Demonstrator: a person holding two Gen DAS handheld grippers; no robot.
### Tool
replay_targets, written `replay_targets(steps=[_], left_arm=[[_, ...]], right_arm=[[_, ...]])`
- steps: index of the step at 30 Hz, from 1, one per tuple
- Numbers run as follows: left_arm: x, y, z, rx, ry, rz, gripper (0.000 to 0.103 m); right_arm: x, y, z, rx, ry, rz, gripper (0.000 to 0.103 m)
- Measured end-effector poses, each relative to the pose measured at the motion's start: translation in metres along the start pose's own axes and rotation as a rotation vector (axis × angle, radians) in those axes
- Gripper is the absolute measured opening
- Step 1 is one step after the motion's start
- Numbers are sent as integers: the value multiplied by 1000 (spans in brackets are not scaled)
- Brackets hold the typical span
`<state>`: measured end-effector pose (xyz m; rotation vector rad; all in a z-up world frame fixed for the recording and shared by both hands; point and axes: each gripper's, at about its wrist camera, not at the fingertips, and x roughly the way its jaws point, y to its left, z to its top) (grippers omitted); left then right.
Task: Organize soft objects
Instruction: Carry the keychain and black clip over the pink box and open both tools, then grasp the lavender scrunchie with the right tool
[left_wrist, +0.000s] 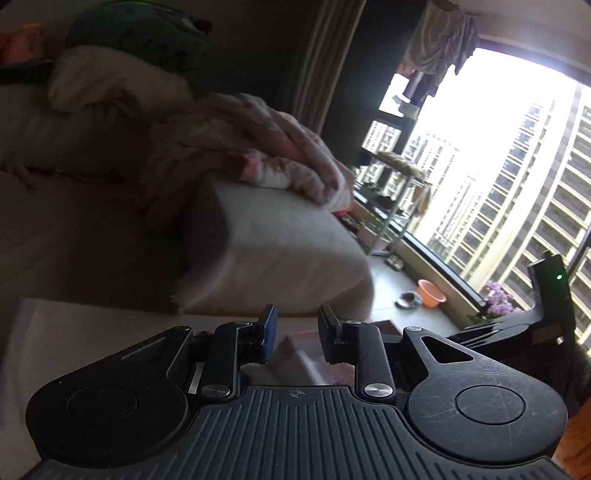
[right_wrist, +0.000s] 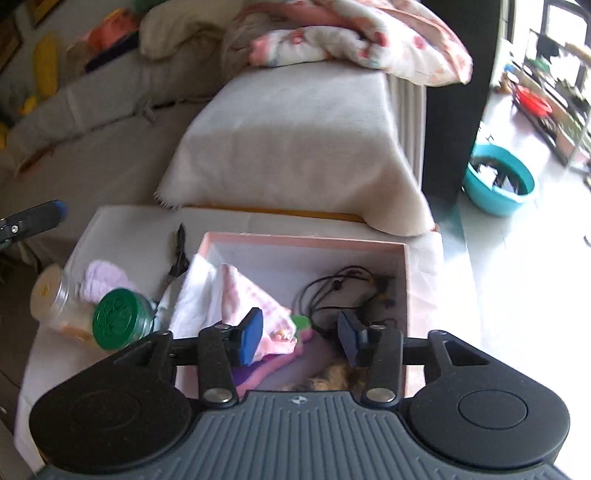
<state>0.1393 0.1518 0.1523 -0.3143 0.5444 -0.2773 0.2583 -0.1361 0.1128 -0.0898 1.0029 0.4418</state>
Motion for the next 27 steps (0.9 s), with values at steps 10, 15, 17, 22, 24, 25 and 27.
replay_targets(steps=[10,15,17,22,24,25,27], left_arm=[[-78,104,-32,-155,32,146,27],[-87,112,-40,-174,36,53,27],[-93,111,-51,-139,21,34,27],[-96,92,-79,9,24,-24,27],[-97,82,-94,50,38,-65,27],[-96,78,-101,58,49,-83,27],[-93,72,-115,61,75,-106,27]], right_arm=[[-28,102,24,-155,-115,57,69],[2,167,46,-299,41,251,70],[20,184,53,-300,87,273,70],[64,202,62,-232,169,293,69],[74,205,63,-246,172,289,68],[77,204,63,-248,174,286,68],[88,200,67,-221,181,276,68]])
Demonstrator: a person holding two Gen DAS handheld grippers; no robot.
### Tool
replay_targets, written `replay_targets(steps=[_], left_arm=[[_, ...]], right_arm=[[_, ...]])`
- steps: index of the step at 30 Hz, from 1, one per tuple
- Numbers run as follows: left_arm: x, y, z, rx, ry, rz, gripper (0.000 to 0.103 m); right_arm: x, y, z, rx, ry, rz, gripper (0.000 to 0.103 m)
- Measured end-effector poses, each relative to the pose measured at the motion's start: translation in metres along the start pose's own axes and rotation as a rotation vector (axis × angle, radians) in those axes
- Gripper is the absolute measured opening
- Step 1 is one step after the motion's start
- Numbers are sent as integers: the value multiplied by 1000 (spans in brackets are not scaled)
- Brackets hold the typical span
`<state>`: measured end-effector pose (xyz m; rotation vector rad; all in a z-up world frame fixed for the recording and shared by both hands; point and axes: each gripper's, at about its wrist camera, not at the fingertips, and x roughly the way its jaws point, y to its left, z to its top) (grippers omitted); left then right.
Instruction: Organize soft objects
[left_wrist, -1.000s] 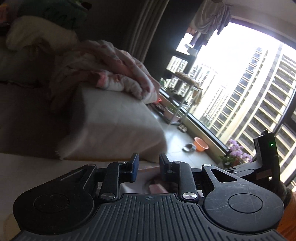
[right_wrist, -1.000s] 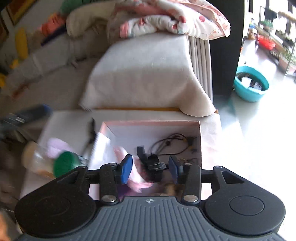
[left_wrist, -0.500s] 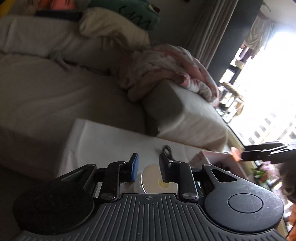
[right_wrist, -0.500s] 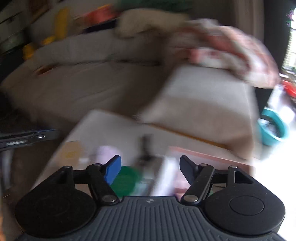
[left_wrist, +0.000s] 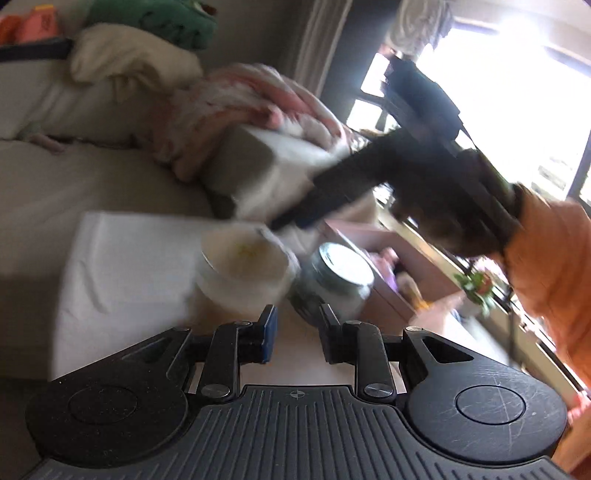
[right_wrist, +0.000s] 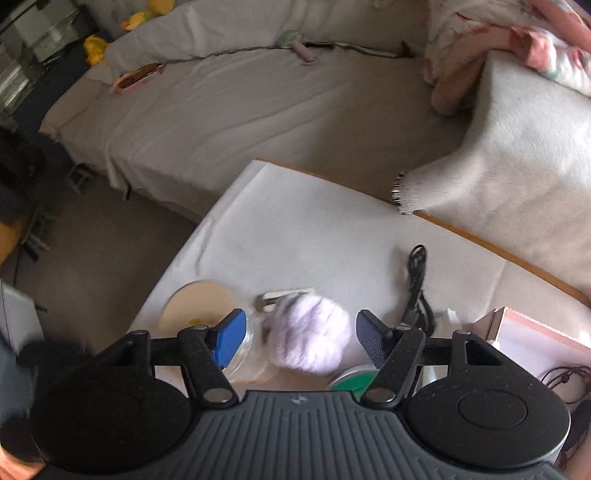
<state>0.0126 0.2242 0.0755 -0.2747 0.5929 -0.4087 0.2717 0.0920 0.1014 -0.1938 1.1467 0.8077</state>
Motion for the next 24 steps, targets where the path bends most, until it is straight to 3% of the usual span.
replay_targets(steps=[4,6,9,15,21,24], left_arm=[[13,-3,-9,0,44,-14,27],[14,-3,-7,0,48,-25,27],[11,0,-1,-8,33,-19,27],[8,7,-6,-68,25,-10,27],[18,3,-27,-88,85,-38,27],[19,-8,-37,-45,118,-72,27]], right_arm=[[24,-17,10,116,68,22,62],[39,-21,11,165,108,34,38],[46,-24,10,194,113,65,26],[-10,-10,-3,83,-46,76,23],[-72,7,-61,-21,-149,172,23],[-75,29,-97,-141,-230,137,23]])
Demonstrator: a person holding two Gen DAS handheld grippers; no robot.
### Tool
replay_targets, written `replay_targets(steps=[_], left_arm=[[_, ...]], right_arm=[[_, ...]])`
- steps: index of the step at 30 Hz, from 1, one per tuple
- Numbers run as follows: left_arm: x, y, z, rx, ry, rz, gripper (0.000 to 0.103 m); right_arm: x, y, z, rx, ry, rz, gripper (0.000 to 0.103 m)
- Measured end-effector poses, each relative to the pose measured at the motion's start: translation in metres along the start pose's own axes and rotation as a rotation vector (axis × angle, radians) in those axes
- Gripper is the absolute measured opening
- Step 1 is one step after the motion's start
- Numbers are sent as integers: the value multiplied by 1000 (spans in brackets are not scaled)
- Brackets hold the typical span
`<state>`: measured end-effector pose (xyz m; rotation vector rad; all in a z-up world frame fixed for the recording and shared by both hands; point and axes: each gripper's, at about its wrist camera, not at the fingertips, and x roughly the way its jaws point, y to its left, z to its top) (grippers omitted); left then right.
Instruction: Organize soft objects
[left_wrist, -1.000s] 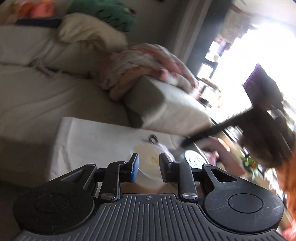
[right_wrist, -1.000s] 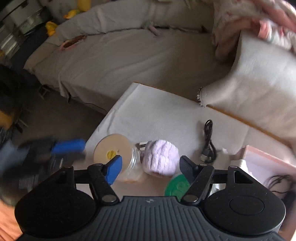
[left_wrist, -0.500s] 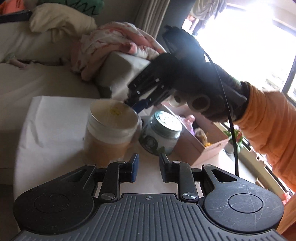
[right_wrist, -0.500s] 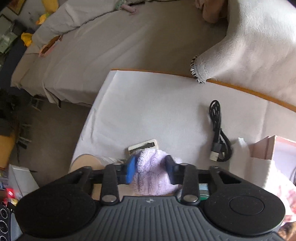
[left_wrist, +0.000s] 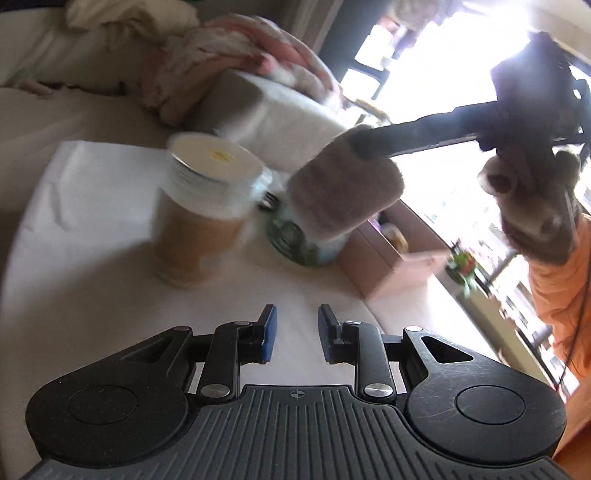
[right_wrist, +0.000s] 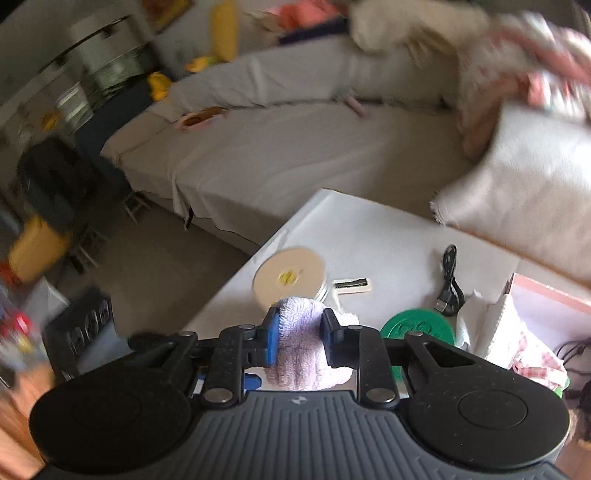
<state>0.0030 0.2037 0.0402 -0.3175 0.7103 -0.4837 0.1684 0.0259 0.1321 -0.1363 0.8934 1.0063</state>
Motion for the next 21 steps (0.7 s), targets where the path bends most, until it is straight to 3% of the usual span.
replay_targets(steps=[2,5,7,11,12,16,19,21], left_arm=[[3,-11,-7,45,49,-29,27],[3,-30,-18,108,88,-23,27],[0,-37,-22,126,82,1,27],[-8,-34,-24,84,13,59,27],[-9,-31,-23,67,-8,84,27],[-11,-27,-17,39,-62,83,27],[-5,-35,-10,54,-84,45,27],[2,-45,-5,87,-81,15,27]], right_arm=[[7,14,-22,-58,8,12,24],[18,27,-40,-90,102,58,28],[7,29,-37,-118,71,25,30],[-33,3,-2,-64,-63,-89,52],[-39,-9,10,-24,-81,-136,53],[-20,-64,43,95,40,-383,53],[11,-101,42,172,130,-460,51],[30,-119,38,230,167,-461,42]])
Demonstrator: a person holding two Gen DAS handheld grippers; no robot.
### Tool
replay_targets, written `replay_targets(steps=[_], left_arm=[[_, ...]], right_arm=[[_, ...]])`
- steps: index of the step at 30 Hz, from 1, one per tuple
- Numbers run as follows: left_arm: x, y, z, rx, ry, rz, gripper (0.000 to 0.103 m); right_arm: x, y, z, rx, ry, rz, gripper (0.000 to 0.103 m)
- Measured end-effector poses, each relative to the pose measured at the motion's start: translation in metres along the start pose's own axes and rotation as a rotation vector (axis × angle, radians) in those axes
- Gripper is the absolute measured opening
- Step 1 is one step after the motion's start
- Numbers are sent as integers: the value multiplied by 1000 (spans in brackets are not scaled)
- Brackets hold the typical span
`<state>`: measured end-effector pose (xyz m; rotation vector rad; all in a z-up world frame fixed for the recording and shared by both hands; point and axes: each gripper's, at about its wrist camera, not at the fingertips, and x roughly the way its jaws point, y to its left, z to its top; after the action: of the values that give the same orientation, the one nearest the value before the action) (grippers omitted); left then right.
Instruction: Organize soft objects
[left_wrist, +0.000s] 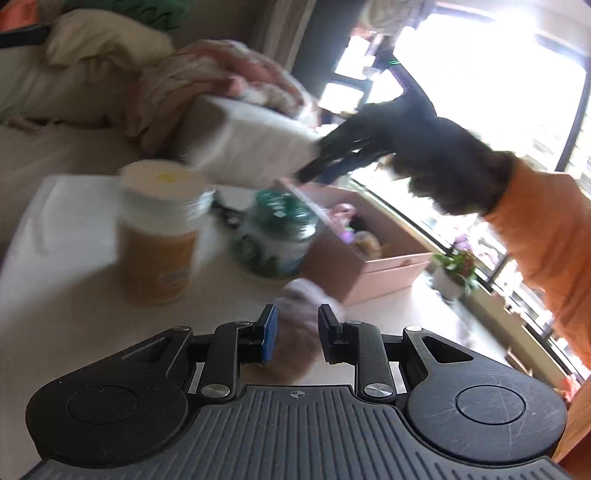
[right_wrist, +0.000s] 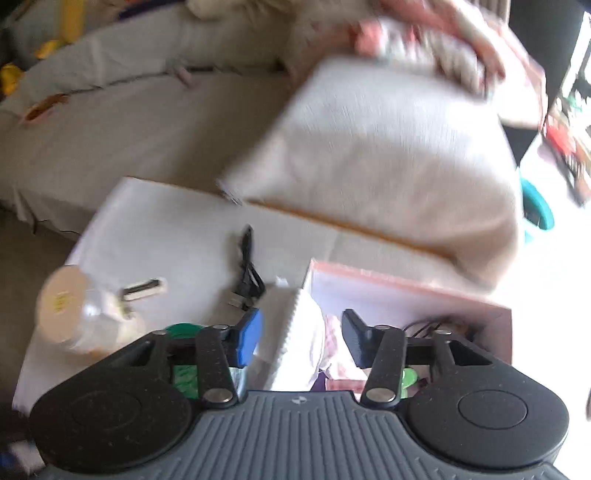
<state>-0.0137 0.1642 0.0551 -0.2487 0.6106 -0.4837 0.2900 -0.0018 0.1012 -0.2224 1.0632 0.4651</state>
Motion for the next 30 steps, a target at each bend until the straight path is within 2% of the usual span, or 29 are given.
replay_targets(steps=[4,5,6,7,8,10,15,18,21,25,28,30], left_arm=[[8,-16,7,74,9,-4,27],[9,-18,7,74,7,-3,27],[8,-19,8,71,4,-2,27],[7,-19,8,69,1,1,27],[5,-18,8,67,-3,8,27],[4,-16,8,61,-5,23,27],[10,-20,10,69,13,49,27],[14,-30,9,112,27,61,27],[21,-45,6,182,43,111,27],[29,-52,3,238,77,184,27],[34,-57,1,252,114,181,27],[40,-63,-1,266,157,160,27]], right_arm=[[34,-6,5,60,50,10,38],[38,-8,4,62,67,18,21],[37,-5,2,53,87,35,9],[34,-4,0,42,91,51,8],[25,-4,-3,26,71,44,6],[-6,1,-11,-4,-24,43,2],[-107,3,-41,-31,-257,198,2],[-149,2,-73,-69,-325,273,3],[-158,1,-110,-95,-296,330,3],[-138,-1,-163,-97,-202,388,3],[-109,-6,-203,-84,-140,374,3],[-94,-9,-225,-79,-124,306,3]])
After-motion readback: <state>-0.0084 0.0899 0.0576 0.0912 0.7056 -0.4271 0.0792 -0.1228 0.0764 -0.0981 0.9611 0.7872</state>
